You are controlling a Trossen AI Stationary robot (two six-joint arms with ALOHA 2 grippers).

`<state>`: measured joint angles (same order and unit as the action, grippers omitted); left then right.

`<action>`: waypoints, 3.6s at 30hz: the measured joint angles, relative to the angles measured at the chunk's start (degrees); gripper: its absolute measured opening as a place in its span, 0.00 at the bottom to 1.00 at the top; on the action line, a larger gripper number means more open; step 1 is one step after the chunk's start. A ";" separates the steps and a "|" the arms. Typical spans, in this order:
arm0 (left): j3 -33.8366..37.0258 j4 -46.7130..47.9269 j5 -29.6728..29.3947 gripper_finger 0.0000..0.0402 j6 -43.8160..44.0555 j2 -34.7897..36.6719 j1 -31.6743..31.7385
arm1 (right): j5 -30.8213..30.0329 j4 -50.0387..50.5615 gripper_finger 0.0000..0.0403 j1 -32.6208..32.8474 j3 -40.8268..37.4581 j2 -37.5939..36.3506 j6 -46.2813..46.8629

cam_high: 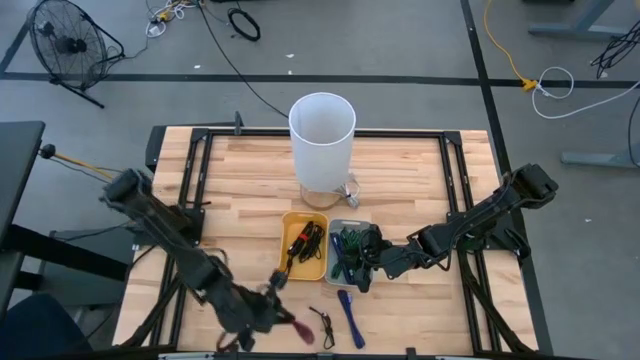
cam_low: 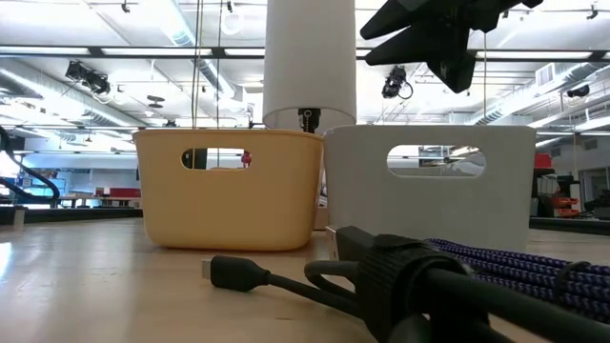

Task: Pick & Place USB Port
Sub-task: Put the pink and black charger cable into the gray bin

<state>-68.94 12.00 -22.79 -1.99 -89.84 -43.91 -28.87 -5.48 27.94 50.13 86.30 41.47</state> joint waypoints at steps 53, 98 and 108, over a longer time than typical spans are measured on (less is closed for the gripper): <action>14.00 -44.36 19.00 0.06 7.35 7.54 27.83 | 1.34 -37.30 0.29 -0.26 -0.04 -4.87 -40.47; 13.87 -49.88 18.12 0.30 5.65 4.38 27.90 | -15.07 7.61 0.03 -0.07 -0.58 -6.72 -1.78; 13.87 -50.09 18.11 0.30 5.67 4.35 27.90 | -12.23 4.66 0.03 -0.13 -9.30 -6.60 14.70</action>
<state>-55.07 -38.09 -4.69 3.68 -85.49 -16.01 -41.10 -0.82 27.82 40.82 79.70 56.17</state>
